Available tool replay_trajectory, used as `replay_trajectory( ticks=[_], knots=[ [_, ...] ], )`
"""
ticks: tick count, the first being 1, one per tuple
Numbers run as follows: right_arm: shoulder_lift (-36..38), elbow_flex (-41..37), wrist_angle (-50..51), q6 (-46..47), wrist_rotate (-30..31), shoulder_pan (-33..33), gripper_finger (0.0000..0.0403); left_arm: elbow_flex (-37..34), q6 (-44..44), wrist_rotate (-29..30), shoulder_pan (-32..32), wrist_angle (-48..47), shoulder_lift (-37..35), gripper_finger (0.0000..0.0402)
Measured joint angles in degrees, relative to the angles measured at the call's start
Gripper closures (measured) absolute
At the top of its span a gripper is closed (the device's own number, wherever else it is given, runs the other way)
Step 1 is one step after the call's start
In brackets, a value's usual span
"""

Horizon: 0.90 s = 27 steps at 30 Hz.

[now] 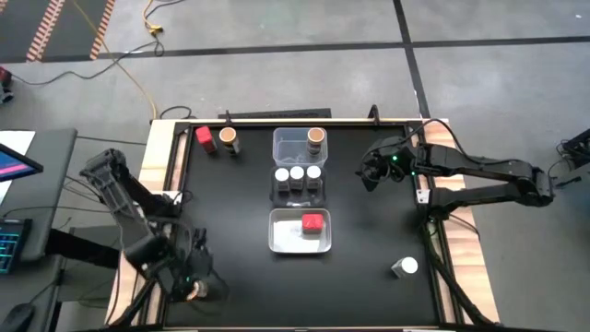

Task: Sort spices by type
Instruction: Put the bottom brown seasoning bottle into the white transparent bin aligned with the other brown seasoning bottle

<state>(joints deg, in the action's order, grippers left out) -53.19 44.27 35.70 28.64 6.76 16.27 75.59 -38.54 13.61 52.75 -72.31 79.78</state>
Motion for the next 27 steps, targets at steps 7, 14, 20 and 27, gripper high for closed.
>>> replay_trajectory(
  ticks=[7, 14, 20, 27],
  knots=[
    [-0.02, 0.0, 0.0, 0.47, 0.0, 0.0, 0.0126, 0.0, -3.02, -2.24, 5.35, 7.45, 5.49, 0.0062],
    [-0.02, 0.0, -0.02, 1.34, -0.02, 0.0, 0.0126, -0.02, -6.92, -2.36, 7.69, 9.96, 6.63, 0.0062],
    [-0.04, 0.0, -0.23, 1.39, -0.02, 0.0, 0.0126, -2.32, -11.17, -2.35, 9.09, 10.52, 6.61, 0.0062],
    [-0.06, 0.0, -0.21, 3.13, -0.02, 0.0, 0.0126, -3.76, -9.92, -2.58, 9.64, 10.12, 6.61, 0.0062]
  ],
)
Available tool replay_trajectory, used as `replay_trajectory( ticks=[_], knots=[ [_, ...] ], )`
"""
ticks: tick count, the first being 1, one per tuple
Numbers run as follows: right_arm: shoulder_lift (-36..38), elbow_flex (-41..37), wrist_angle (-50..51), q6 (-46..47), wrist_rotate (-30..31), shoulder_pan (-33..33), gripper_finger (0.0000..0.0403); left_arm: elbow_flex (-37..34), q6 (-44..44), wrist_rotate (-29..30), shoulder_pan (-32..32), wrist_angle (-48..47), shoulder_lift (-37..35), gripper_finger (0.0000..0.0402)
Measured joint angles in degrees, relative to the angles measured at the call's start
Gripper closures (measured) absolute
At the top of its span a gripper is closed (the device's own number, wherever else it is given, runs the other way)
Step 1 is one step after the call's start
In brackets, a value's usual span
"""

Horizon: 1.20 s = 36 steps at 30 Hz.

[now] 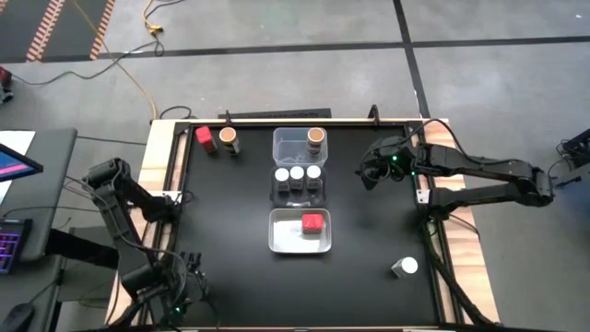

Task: Sort spices by type
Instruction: Put the bottom brown seasoning bottle into the white transparent bin aligned with the other brown seasoning bottle

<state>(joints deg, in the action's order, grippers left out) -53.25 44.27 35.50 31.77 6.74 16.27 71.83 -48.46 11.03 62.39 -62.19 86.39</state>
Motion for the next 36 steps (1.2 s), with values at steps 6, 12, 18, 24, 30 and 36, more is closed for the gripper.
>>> replay_trajectory(
  ticks=[6, 12, 18, 24, 30, 36],
  knots=[
    [0.0, 0.0, 0.01, 1.13, 0.0, 0.0, 0.0126, -0.76, 0.32, -0.03, 1.33, 0.84, -0.04, 0.0062],
    [0.0, 0.0, 0.01, 1.36, 0.0, 0.0, 0.0126, -5.31, -2.01, -1.73, 1.53, 3.22, -0.02, 0.0062],
    [0.0, 0.0, 0.01, 1.4, 0.0, 0.0, 0.0126, -7.65, -1.55, -2.81, 1.62, 4.09, -0.01, 0.0062],
    [0.0, 0.0, 0.01, 1.39, 0.0, -0.02, 0.0126, -8.23, 3.11, -4.09, 1.62, 6.07, 0.0, 0.0073],
    [0.0, 0.0, 0.01, 1.38, 0.0, -0.02, 0.0126, -8.24, 5.31, -4.17, 1.62, 6.53, 0.0, 0.0123],
    [0.0, 0.0, -0.01, 1.33, 0.0, 0.0, 0.0126, -8.24, 3.44, -4.26, 1.61, 6.48, -0.04, 0.0134]
  ],
)
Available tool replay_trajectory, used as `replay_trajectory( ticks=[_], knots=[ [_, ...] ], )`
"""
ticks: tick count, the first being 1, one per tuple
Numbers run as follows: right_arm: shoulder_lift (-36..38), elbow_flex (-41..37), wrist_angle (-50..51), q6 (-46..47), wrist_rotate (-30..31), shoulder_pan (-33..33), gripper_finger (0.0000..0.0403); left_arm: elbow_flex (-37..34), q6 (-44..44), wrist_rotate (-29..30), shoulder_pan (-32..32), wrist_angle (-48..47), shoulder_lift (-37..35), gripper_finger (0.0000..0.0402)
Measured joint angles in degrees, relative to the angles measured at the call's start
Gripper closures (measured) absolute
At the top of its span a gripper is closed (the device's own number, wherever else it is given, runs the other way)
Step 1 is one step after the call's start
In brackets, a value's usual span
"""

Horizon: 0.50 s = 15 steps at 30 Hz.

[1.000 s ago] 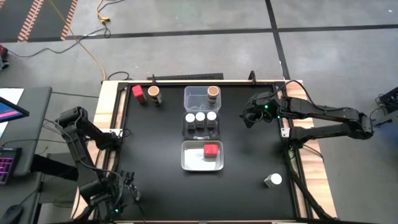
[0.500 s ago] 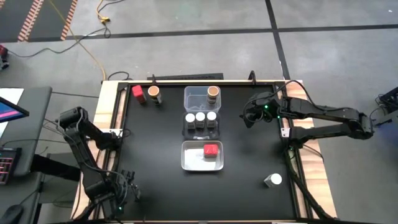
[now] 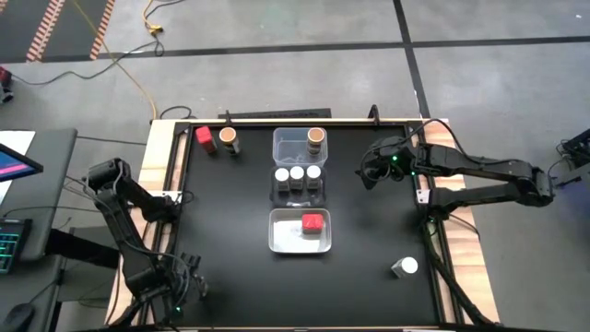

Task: Sort spices by type
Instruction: Put the bottom brown seasoning bottle into the white transparent bin aligned with the other brown seasoning bottle

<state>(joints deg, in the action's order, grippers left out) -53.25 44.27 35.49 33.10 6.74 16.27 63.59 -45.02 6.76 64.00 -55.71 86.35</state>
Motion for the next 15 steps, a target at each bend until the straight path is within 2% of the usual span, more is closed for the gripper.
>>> replay_trajectory(
  ticks=[7, 10, 15],
  knots=[
    [0.0, -0.01, 0.02, -0.11, 0.0, -0.01, 0.0126, 0.0, -8.91, 0.01, -2.14, -1.32, -0.76, 0.0133],
    [0.0, 0.0, 0.02, -0.13, 0.0, -0.02, 0.0126, 0.0, -18.2, 2.19, -4.34, -3.1, -0.98, 0.0133],
    [0.0, -0.02, 0.02, -1.36, 0.0, -0.02, 0.0126, 0.0, -34.82, 8.99, -10.32, -3.54, -0.98, 0.0134]
  ],
)
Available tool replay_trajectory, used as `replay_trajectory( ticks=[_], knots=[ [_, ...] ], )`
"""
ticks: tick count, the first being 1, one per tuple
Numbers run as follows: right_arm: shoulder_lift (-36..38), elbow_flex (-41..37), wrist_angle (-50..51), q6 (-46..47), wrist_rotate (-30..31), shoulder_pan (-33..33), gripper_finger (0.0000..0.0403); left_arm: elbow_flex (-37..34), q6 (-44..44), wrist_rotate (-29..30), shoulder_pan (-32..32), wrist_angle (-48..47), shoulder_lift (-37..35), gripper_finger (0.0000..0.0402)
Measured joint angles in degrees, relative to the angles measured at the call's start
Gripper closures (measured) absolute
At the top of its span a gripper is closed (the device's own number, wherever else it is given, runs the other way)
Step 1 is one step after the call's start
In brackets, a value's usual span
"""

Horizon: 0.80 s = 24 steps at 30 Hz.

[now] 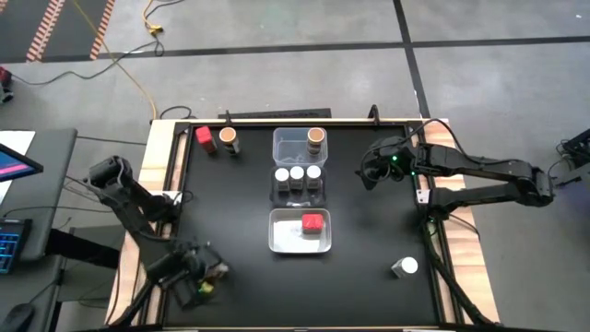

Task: Sort spices by type
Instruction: Put the bottom brown seasoning bottle into the white transparent bin aligned with the other brown seasoning bottle

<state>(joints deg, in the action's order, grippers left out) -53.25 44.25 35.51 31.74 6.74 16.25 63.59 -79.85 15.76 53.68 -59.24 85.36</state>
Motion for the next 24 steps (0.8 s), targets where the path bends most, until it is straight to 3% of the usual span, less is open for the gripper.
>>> replay_trajectory(
  ticks=[6, 12, 19, 24],
  knots=[
    [0.0, 0.0, 0.01, -2.51, -0.02, 0.0, 0.0126, 0.84, -9.29, 3.53, -10.02, 0.71, 0.02, 0.0134],
    [0.0, 0.0, 0.0, -4.01, -0.02, 0.0, 0.0126, 5.92, -4.47, 2.87, -21.8, -0.86, -2.26, 0.0134],
    [0.0, 0.0, 0.05, -8.1, -0.02, -0.02, 0.0126, 19.25, 15.16, 1.92, -38.41, -15.63, -6.35, 0.0134],
    [0.0, 0.0, 0.04, -8.21, -0.02, -0.09, 0.0126, 32.35, 37.75, 1.68, -54.22, -22.04, -6.6, 0.0134]
  ],
)
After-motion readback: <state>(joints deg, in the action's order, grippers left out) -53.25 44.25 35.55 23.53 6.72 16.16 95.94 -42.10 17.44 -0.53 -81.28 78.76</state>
